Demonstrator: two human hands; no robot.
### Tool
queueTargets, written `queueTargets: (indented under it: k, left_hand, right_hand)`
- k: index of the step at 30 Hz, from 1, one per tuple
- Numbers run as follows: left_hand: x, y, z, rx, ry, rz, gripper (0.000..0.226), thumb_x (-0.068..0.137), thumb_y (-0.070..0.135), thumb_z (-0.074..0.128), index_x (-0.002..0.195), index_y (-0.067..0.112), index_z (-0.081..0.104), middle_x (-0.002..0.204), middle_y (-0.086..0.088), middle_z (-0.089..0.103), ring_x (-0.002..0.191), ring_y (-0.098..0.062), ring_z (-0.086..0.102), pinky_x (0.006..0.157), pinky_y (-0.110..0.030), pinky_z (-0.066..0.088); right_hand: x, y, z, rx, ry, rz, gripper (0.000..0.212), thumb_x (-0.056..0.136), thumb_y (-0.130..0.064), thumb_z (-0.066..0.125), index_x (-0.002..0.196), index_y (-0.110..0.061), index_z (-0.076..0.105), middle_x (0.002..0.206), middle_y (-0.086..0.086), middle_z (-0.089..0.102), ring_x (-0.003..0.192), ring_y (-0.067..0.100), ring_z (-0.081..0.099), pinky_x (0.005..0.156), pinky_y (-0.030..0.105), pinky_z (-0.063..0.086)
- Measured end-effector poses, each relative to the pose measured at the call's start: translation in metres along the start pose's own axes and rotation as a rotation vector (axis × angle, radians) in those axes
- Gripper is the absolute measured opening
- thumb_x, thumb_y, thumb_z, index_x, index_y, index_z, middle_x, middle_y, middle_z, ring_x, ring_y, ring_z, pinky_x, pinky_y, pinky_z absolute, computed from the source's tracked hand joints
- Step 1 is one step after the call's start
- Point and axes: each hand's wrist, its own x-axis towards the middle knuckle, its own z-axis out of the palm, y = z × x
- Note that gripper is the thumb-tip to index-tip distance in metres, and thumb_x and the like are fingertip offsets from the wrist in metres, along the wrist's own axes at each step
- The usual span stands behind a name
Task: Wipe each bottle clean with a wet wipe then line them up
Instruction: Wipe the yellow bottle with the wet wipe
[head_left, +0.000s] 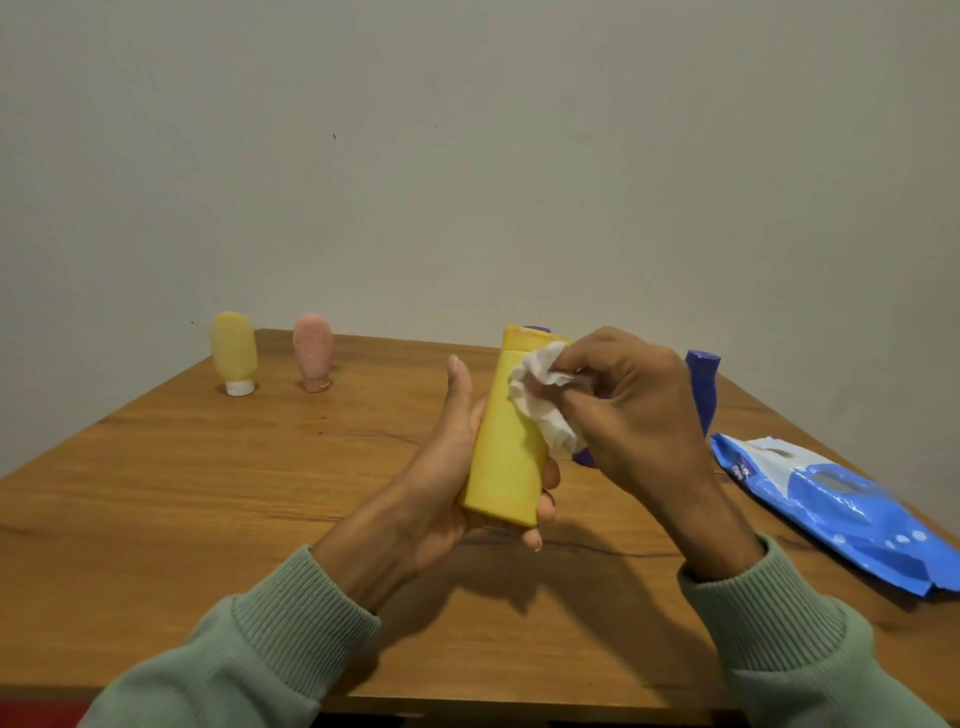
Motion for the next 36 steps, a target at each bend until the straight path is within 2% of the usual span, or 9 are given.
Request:
queueTargets:
  k: [5,12,16,19,23,27,30,33,36]
  left_hand:
    - [0.001,-0.001,0.0,0.025,0.007,0.033,0.085,0.082,0.081,0.012,0.124,0.023,0.058,0.085,-0.022,0.062,0.06,-0.032,0.059,0.052,-0.038,0.052]
    - [-0.005,-0.004,0.001,0.245,0.014,-0.03,0.074,0.081,0.081,0.012,0.123,0.035,0.052,0.082,-0.021,0.063,0.067,-0.031,0.063,0.059,-0.038,0.055]
    - [-0.001,-0.001,0.003,0.165,0.063,0.006,0.083,0.081,0.08,0.012,0.122,0.027,0.061,0.091,-0.022,0.065,0.071,-0.034,0.064,0.063,-0.042,0.056]
    - [0.001,0.006,0.003,0.081,0.176,0.028,0.082,0.083,0.078,0.013,0.112,0.026,0.069,0.107,-0.011,0.073,0.09,-0.027,0.071,0.073,-0.041,0.059]
    - [-0.002,0.014,0.005,-0.027,0.224,0.068,0.082,0.09,0.072,0.014,0.091,0.022,0.078,0.095,-0.009,0.075,0.086,-0.02,0.072,0.072,-0.032,0.059]
    - [-0.004,0.017,0.004,-0.165,0.351,0.052,0.054,0.096,0.051,0.044,0.126,0.008,0.057,0.107,-0.015,0.072,0.101,-0.028,0.069,0.09,-0.044,0.055]
    - [-0.004,0.023,0.0,-0.195,0.433,0.084,0.036,0.095,0.025,0.056,0.122,0.003,0.05,0.092,-0.017,0.073,0.085,-0.028,0.072,0.085,-0.044,0.056]
    - [-0.007,0.028,-0.002,-0.215,0.412,0.093,0.03,0.098,0.025,0.052,0.111,-0.002,0.052,0.086,-0.019,0.073,0.071,-0.026,0.071,0.069,-0.038,0.059]
    - [-0.006,0.029,-0.002,-0.194,0.432,0.097,0.039,0.098,0.028,0.05,0.121,-0.003,0.047,0.074,-0.014,0.071,0.054,-0.02,0.063,0.051,-0.032,0.052]
  right_hand:
    - [0.0,-0.003,-0.005,0.022,-0.235,0.011,0.017,0.076,-0.015,0.076,0.076,-0.029,0.067,0.078,-0.017,0.06,0.076,0.001,0.058,0.06,0.013,0.047]
    - [0.002,0.002,-0.003,-0.019,0.098,0.008,0.018,0.078,-0.011,0.075,0.081,-0.026,0.066,0.079,-0.02,0.059,0.075,0.0,0.058,0.059,0.007,0.044]
    - [-0.002,-0.006,-0.001,0.015,-0.119,-0.02,0.019,0.077,-0.006,0.073,0.08,-0.025,0.068,0.081,-0.017,0.059,0.08,0.0,0.057,0.063,0.007,0.043]
    - [-0.007,-0.015,0.006,-0.037,-0.328,-0.059,0.013,0.077,-0.009,0.073,0.083,-0.02,0.072,0.081,-0.023,0.054,0.081,-0.003,0.055,0.068,0.005,0.043]
    - [-0.008,-0.018,0.005,-0.082,-0.487,-0.096,0.013,0.077,-0.015,0.074,0.09,-0.019,0.073,0.082,-0.026,0.053,0.083,-0.003,0.056,0.07,0.006,0.044]
    - [-0.004,-0.019,-0.011,-0.017,-0.625,-0.064,0.014,0.078,-0.012,0.072,0.09,-0.02,0.074,0.084,-0.024,0.058,0.09,-0.006,0.056,0.075,0.008,0.046]
    - [0.001,-0.013,-0.023,-0.01,-0.606,-0.03,0.014,0.078,-0.015,0.074,0.089,-0.022,0.074,0.087,-0.022,0.062,0.09,-0.009,0.057,0.075,0.012,0.05]
    - [0.006,-0.011,-0.029,-0.01,-0.454,-0.013,0.015,0.075,-0.017,0.076,0.089,-0.018,0.075,0.082,-0.018,0.063,0.083,-0.001,0.06,0.066,0.012,0.048]
    - [0.007,-0.01,-0.03,0.002,-0.331,-0.021,0.014,0.074,-0.019,0.076,0.088,-0.015,0.075,0.085,-0.014,0.065,0.083,0.003,0.06,0.065,0.01,0.048]
